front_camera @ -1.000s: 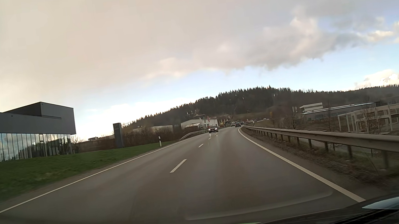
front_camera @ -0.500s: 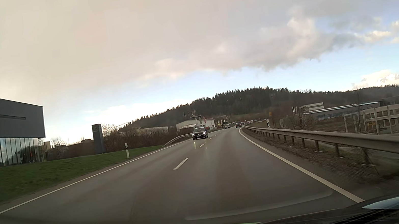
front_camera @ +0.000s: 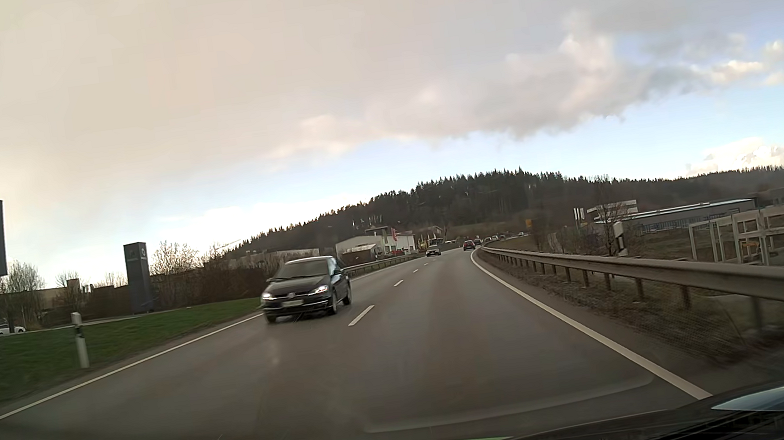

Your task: Follow the waypoints while adhering to traffic rules and regulations

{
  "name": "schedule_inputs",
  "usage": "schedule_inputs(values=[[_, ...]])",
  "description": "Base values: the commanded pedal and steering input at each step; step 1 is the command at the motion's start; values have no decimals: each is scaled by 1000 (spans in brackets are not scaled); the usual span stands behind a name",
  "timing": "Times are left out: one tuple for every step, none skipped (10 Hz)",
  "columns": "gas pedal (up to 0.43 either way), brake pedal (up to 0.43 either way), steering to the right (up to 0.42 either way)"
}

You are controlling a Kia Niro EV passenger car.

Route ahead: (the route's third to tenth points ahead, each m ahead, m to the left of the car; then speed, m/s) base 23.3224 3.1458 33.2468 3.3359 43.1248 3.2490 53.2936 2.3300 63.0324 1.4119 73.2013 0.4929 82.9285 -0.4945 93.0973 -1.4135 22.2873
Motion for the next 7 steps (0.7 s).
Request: schedule_inputs(values=[[177, 0, 4], [177, 0, 4], [177, 0, 4], [177, 0, 4], [177, 0, 4], [177, 0, 4], [177, 0, 4]])
